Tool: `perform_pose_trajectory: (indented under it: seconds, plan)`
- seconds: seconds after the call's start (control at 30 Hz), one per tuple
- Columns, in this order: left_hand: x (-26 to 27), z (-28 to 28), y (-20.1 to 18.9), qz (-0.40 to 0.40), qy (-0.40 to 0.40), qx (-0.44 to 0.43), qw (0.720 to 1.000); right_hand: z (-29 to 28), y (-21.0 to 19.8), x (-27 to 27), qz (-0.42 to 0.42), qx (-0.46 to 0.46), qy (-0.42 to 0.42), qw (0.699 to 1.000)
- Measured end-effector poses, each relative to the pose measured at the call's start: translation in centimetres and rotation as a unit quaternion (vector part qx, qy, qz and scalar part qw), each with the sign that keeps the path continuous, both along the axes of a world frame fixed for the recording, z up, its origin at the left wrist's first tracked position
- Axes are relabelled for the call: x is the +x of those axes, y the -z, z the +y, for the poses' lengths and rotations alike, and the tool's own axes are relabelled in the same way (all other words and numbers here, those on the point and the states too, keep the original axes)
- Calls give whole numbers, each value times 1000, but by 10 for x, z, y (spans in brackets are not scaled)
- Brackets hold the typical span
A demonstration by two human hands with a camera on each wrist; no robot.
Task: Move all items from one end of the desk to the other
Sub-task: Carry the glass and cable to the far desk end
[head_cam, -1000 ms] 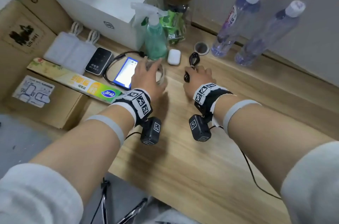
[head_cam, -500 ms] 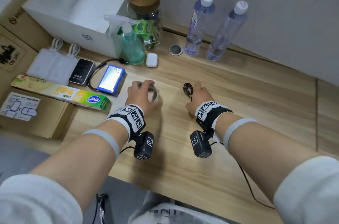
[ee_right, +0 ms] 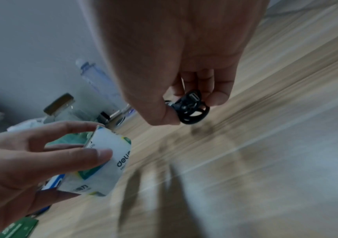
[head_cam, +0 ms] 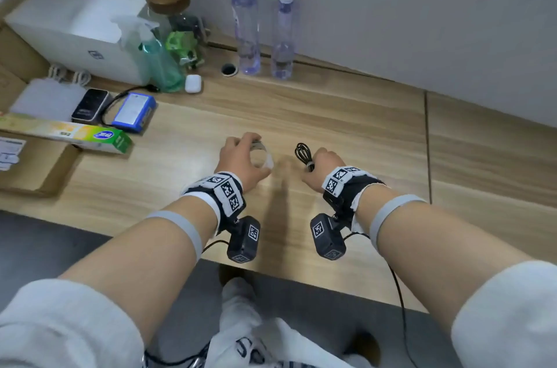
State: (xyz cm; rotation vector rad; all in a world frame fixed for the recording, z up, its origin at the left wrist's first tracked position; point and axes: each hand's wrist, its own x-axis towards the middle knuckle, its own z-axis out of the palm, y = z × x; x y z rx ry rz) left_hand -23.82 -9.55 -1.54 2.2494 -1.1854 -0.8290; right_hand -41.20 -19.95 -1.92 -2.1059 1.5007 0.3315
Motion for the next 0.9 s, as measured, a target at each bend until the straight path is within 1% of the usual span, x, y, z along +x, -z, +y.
perform_pose_trajectory:
  seconds: [0.1,0.3,0.43,0.53,0.63,0.8,0.9]
  plan:
    - [-87,-7,-14,-2,19,-12,1000,-1,-18,-90,-15,-8,11,1000]
    - [-294,-41,-49,7,99,-35,994,-4,-67,-297,-40,-29,70,996]
    - [-405,-69,-79,12,173,-44,984,-4,-94,-412,-45,-35,150,987]
    - [-471,-92,-97,12,231,-52,972,-2,-106,-481,-46,-42,222,973]
    - [-526,-116,-109,10,280,-63,958,-1,-117,-539,-43,-58,277,958]
    - [-607,-150,-123,13,373,-65,925,5,-133,-624,-38,-65,383,921]
    - [-649,-166,-129,10,406,-70,911,10,-139,-669,-40,-69,419,905]
